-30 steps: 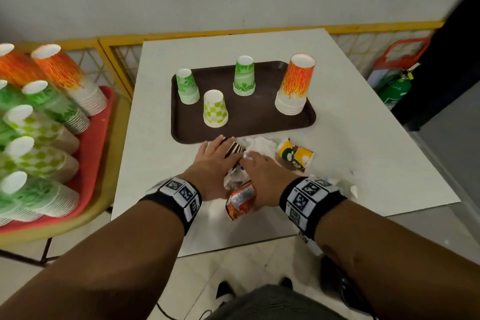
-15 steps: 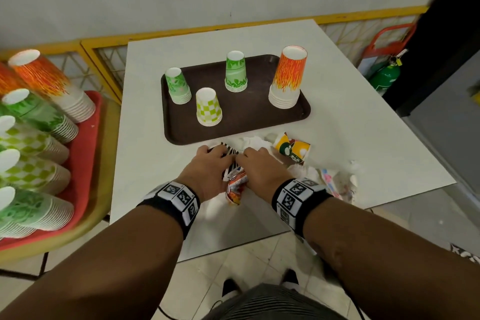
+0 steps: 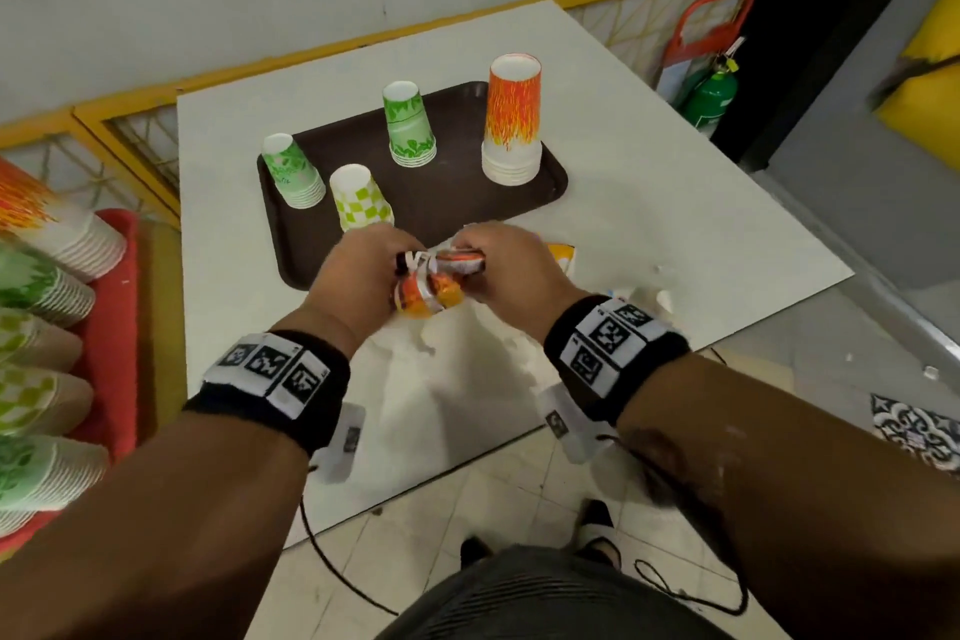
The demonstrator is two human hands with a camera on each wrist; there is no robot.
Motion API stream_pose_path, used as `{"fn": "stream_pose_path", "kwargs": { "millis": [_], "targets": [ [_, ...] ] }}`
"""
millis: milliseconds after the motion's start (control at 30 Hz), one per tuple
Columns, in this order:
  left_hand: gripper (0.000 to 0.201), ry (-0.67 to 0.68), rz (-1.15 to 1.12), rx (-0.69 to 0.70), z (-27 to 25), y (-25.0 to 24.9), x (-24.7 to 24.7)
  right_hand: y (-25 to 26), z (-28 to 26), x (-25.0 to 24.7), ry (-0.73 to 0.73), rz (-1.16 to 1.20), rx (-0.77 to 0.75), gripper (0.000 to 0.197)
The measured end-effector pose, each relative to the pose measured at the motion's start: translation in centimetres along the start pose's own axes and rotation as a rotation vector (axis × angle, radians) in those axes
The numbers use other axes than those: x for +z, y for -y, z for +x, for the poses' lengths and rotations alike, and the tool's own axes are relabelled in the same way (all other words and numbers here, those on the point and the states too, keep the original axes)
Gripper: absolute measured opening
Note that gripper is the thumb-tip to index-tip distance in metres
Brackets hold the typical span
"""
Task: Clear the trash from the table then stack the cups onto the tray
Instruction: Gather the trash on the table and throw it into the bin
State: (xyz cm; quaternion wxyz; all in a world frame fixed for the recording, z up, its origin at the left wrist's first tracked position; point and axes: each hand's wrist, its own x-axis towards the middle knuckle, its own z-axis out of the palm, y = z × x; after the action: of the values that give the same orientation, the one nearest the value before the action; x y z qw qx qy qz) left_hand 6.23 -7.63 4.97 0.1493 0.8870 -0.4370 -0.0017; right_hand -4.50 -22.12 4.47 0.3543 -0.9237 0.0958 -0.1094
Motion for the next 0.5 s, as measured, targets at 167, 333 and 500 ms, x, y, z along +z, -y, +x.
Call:
{"fn": "stream_pose_path", "kwargs": {
  "millis": [167, 333, 500],
  "targets": [
    [0.008, -0.001, -0.142, 0.074, 4.1, -6.4, -2.8, -2.0, -2.3, -6.7, -0.245, 0.502, 0.250, 0.020],
    [0.025, 0.073, -0.273, 0.115, 8.5, -15.4, -2.0, -5.2, -7.1, -13.6, -0.415, 0.764, 0.398, 0.031],
    [0.027, 0.289, -0.358, 0.205, 10.7, -27.1, 2.3, -11.1, -14.9, -20.6, -0.527, 0.890, 0.592, 0.021]
  ]
}}
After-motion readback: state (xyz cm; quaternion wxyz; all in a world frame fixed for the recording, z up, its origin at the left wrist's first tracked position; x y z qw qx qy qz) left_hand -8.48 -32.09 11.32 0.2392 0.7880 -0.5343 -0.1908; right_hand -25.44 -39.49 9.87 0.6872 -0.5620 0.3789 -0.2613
